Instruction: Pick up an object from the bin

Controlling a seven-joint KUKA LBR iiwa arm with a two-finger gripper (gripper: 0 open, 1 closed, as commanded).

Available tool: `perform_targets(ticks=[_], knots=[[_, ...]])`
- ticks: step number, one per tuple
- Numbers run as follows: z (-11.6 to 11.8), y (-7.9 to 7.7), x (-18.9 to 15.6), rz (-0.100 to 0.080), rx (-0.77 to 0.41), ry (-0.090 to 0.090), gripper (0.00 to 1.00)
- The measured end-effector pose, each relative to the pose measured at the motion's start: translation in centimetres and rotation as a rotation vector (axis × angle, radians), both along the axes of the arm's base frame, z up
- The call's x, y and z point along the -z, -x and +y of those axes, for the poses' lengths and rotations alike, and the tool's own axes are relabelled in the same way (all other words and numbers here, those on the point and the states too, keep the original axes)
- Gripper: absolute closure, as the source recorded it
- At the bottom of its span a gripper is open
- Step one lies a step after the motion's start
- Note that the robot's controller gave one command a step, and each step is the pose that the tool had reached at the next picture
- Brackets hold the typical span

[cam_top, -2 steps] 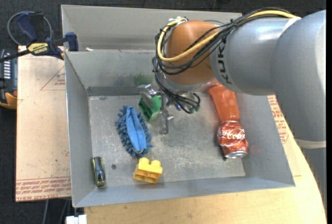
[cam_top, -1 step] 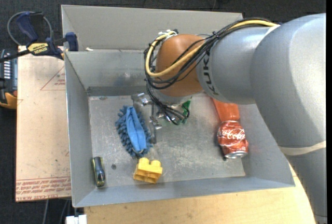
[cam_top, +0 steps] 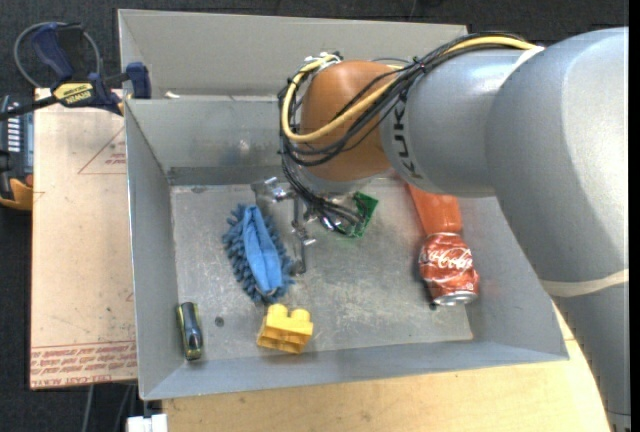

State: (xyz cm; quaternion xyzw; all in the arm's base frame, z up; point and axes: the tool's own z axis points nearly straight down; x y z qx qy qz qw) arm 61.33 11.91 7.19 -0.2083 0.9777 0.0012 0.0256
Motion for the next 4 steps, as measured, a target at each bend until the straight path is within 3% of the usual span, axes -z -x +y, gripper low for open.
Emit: perform_targets(ticks=[1, 2, 3, 4], knots=[[1.8, -0.9, -0.8, -0.006, -0.24, 0.009, 0.0], [1.8, -1.1, -0.7, -0.007, -0.228, 0.009, 0.0], [2.6, -3.4, -0.3, -0.013, -0.45, 0.018, 0.0], [3.1, -3.2, 0.1, -0.006, 0.018, -0.007, 0.0]])
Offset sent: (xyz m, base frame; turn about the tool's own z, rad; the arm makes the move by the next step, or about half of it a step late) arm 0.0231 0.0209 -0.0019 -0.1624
